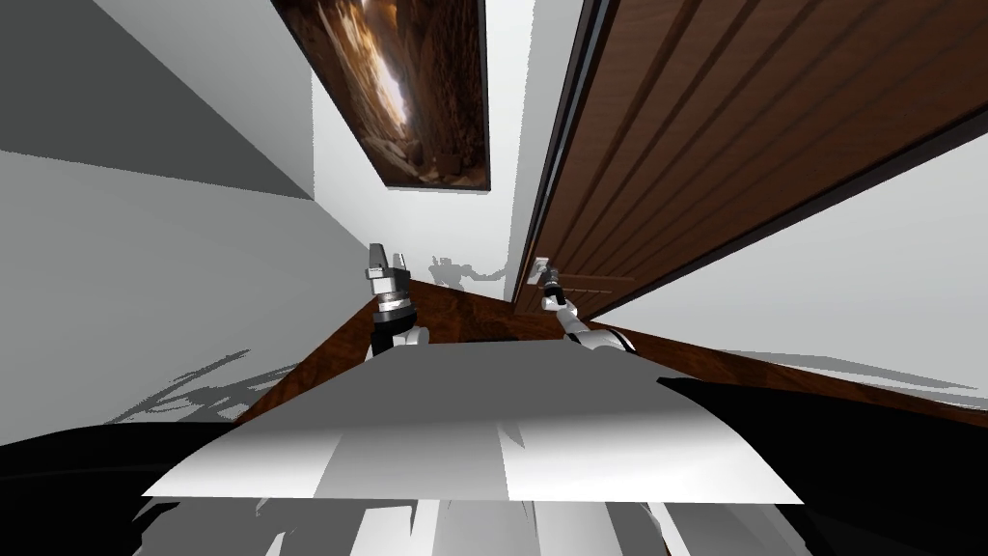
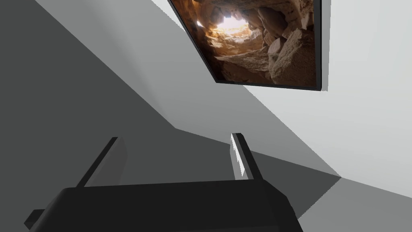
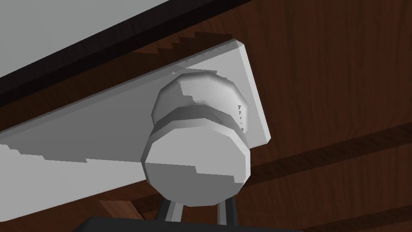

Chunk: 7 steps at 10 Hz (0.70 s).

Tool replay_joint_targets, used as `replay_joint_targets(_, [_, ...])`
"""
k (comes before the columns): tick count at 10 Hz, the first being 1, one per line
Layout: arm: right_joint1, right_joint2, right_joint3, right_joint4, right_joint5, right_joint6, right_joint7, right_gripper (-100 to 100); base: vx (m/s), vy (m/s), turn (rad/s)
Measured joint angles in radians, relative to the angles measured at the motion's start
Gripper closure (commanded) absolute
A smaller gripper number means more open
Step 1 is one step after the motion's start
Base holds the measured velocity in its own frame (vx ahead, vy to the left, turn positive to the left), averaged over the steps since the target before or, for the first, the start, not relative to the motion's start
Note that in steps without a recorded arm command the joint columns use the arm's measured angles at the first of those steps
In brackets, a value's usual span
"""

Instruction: Pull the door open

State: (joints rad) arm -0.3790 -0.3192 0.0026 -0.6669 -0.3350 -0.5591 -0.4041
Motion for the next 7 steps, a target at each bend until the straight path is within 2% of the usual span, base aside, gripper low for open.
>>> replay_joint_targets(2, [0.015, 0.002, -0.005, -0.027, -0.022, 0.018, -0.043, 100, -0.040, -0.024, 0.071])
replay_joint_targets(5, [-0.001, 0.003, -0.007, 0.001, -0.047, 0.012, -0.106, 100, -0.050, -0.028, 0.087])
replay_joint_targets(7, [0.011, 0.003, -0.012, -0.012, -0.075, 0.018, -0.158, 100, -0.056, -0.039, 0.121])
